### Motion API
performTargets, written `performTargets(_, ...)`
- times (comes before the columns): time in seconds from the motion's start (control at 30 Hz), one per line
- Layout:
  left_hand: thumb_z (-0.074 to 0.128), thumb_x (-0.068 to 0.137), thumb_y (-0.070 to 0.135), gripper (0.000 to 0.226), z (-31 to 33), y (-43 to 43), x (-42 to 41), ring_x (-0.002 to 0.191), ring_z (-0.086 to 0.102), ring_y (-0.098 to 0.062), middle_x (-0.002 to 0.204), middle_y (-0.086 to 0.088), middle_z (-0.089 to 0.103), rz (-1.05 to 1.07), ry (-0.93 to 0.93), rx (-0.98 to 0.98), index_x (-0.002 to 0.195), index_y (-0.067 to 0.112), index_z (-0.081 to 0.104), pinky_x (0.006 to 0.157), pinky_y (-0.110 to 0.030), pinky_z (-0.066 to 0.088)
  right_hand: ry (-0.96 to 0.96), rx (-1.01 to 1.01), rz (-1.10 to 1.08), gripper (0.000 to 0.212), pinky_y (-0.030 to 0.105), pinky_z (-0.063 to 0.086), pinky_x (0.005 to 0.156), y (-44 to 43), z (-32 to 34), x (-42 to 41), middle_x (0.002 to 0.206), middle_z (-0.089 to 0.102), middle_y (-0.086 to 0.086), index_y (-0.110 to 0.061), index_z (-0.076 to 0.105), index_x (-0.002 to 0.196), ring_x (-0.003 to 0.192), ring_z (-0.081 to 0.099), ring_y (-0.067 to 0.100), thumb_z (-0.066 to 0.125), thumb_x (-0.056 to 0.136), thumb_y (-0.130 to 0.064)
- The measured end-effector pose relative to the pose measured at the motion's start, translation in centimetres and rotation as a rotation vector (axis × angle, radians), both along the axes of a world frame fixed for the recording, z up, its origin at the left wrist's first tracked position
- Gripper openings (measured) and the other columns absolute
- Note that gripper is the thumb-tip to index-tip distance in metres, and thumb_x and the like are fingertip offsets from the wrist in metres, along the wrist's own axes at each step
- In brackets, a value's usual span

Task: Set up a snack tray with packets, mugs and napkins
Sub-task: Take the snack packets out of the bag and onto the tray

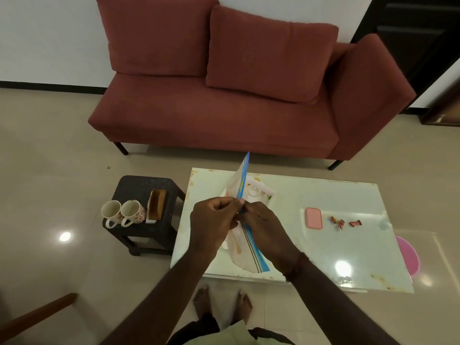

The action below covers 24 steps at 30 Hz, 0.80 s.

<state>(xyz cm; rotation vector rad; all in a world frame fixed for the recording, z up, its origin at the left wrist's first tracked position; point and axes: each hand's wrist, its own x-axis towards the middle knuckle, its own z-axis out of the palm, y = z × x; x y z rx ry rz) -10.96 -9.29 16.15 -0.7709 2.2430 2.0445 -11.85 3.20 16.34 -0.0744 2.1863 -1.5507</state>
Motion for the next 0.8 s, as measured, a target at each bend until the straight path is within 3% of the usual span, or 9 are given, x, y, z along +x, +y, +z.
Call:
performTargets(0.1, 0.074, 0.082, 0.035, 0.007, 0.0, 0.0, -0.3, 0.082, 0.074, -0.019, 0.094, 0.001, 0.075, 0.006, -0.041, 0.002, 0.084, 0.03, 0.069, 0.077, -0.034, 0.062, 0.146, 0.132, 0.029, 0.024, 0.013, 0.048, 0.069, -0.1, 0.0, -0.3, 0.094, 0.065, -0.006, -0.032, 0.062, 0.099, 0.087, 0.064, 0.014, 0.039, 0.105, -0.032)
performTargets(0.17, 0.073, 0.084, 0.033, 0.007, 0.1, 0.1, -0.4, 0.081, 0.074, -0.02, 0.094, 0.0, 0.075, 0.0, -0.061, -0.004, 0.081, 0.028, 0.069, 0.077, -0.036, 0.062, 0.204, 0.18, 0.009, 0.025, 0.012, 0.047, 0.069, -0.2, 0.1, -0.4, 0.092, 0.066, -0.01, -0.032, 0.068, 0.103, 0.084, 0.065, 0.011, 0.043, 0.104, -0.034)
performTargets(0.27, 0.071, 0.087, 0.03, 0.01, 0.2, 0.0, -0.6, 0.076, 0.075, -0.019, 0.093, -0.002, 0.075, 0.005, -0.104, 0.044, 0.079, 0.025, 0.069, 0.07, -0.031, 0.062, 0.153, 0.122, -0.092, 0.022, 0.022, 0.058, 0.075, -0.2, 0.0, -0.5, 0.098, 0.073, -0.008, -0.031, 0.072, 0.104, 0.084, 0.07, 0.014, 0.051, 0.101, -0.033)
performTargets(0.37, 0.067, 0.09, 0.024, 0.01, 0.3, -0.3, -0.9, 0.071, 0.075, -0.018, 0.087, -0.002, 0.076, 0.015, -0.159, 0.167, 0.082, 0.02, 0.069, 0.061, -0.027, 0.06, 0.017, -0.024, -0.209, 0.024, 0.036, 0.061, 0.084, -0.5, 0.2, -0.4, 0.091, 0.076, -0.003, -0.031, 0.072, 0.084, 0.086, 0.072, 0.022, 0.054, 0.1, -0.03)
performTargets(0.5, 0.063, 0.092, 0.025, 0.012, 0.1, -0.4, -0.5, 0.078, 0.075, -0.023, 0.092, -0.009, 0.076, -0.073, -0.156, 0.155, 0.09, 0.014, 0.068, 0.073, -0.039, 0.062, -0.062, -0.083, -0.306, 0.025, 0.04, 0.063, 0.077, -0.7, 0.0, -0.8, 0.084, 0.077, 0.004, -0.016, 0.076, 0.086, 0.08, 0.075, 0.023, 0.062, 0.094, -0.035)
performTargets(0.63, 0.067, 0.09, 0.023, 0.011, -0.5, -0.6, -0.1, 0.077, 0.075, -0.024, 0.09, -0.01, 0.076, -0.16, -0.122, 0.081, 0.082, 0.015, 0.069, 0.073, -0.037, 0.062, 0.015, 0.02, -0.341, 0.024, 0.038, 0.064, 0.068, -0.3, -0.4, -1.2, 0.072, 0.074, 0.001, -0.018, 0.072, 0.072, 0.069, 0.073, 0.022, 0.065, 0.093, -0.025)
performTargets(0.8, 0.072, 0.085, 0.022, 0.011, -1.1, -2.4, -0.1, 0.063, 0.074, -0.017, 0.076, -0.002, 0.076, -0.046, -0.113, -0.107, 0.076, 0.014, 0.071, 0.058, -0.03, 0.061, 0.197, 0.299, -0.266, 0.025, 0.04, 0.06, 0.064, 1.2, 0.0, -2.2, 0.058, 0.07, -0.004, -0.016, 0.07, 0.064, 0.055, 0.068, 0.015, 0.065, 0.087, -0.023)
